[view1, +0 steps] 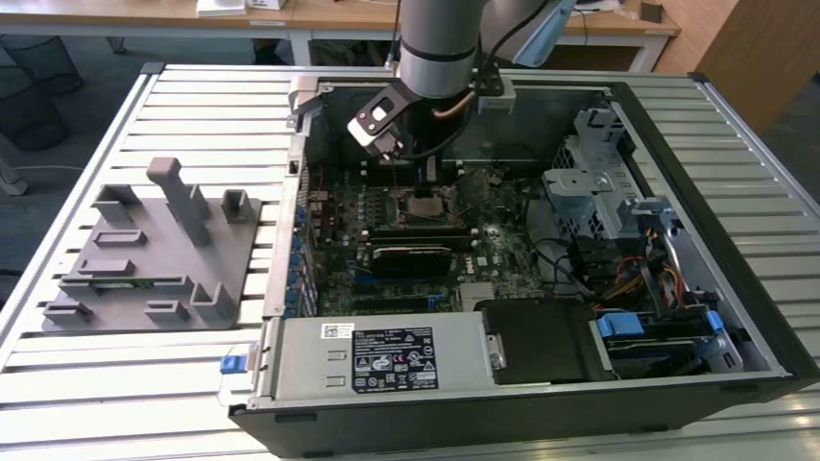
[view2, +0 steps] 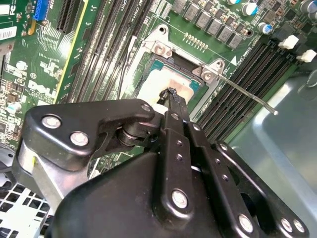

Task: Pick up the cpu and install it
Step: 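Close the cpu cover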

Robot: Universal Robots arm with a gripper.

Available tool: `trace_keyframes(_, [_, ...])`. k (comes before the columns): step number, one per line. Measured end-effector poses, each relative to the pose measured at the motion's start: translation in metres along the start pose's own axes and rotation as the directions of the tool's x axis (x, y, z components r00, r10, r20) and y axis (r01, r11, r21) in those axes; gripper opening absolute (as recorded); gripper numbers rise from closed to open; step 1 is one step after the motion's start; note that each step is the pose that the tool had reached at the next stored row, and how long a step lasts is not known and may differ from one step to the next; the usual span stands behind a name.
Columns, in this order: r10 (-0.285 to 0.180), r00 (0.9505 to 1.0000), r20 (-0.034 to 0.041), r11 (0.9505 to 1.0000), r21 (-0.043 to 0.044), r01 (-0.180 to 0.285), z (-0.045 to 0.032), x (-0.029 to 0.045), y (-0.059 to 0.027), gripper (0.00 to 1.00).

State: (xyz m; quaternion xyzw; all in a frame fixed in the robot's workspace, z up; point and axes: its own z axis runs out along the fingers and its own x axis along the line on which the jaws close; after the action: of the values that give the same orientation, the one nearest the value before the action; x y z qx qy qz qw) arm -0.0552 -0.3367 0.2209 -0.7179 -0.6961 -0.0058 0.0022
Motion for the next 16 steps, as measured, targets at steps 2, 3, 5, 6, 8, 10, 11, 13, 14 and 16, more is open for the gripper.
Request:
trace_keyframes(2, [0.0,1.0,-0.0001,1.0,0.0,0.0,-0.0009,0.0,0.0,0.11])
trace_keyframes(3, [0.0,1.0,-0.0001,1.0,0.0,0.0,-0.0012,0.0,0.0,0.11])
trace_keyframes(5, [0.0,1.0,-0.0001,1.0,-0.0001,0.0,-0.0018,0.0001,0.0,0.11])
trace_keyframes(6, [0.0,1.0,-0.0001,1.0,-0.0001,0.0,-0.0022,0.0,0.0,0.11])
trace_keyframes(8, [0.0,1.0,0.0,1.0,0.0,0.0,-0.0034,0.0,0.0,0.11])
trace_keyframes(10, [0.0,1.0,-0.0002,1.0,-0.0001,0.0,-0.0052,0.0001,0.0,0.11])
trace_keyframes(11, [0.0,1.0,-0.0002,1.0,-0.0001,0.0,-0.0066,0.0001,0.0,0.11])
trace_keyframes(13, [0.0,1.0,-0.0001,1.0,0.0,0.0,-0.0099,0.0001,0.0001,0.11])
trace_keyframes(14, [0.0,1.0,-0.0001,1.0,0.0001,0.0,-0.0115,0.0001,0.0001,0.11])
trace_keyframes(16, [0.0,1.0,-0.0017,1.0,0.0001,0.0,-0.0131,0.0002,0.0001,0.11])
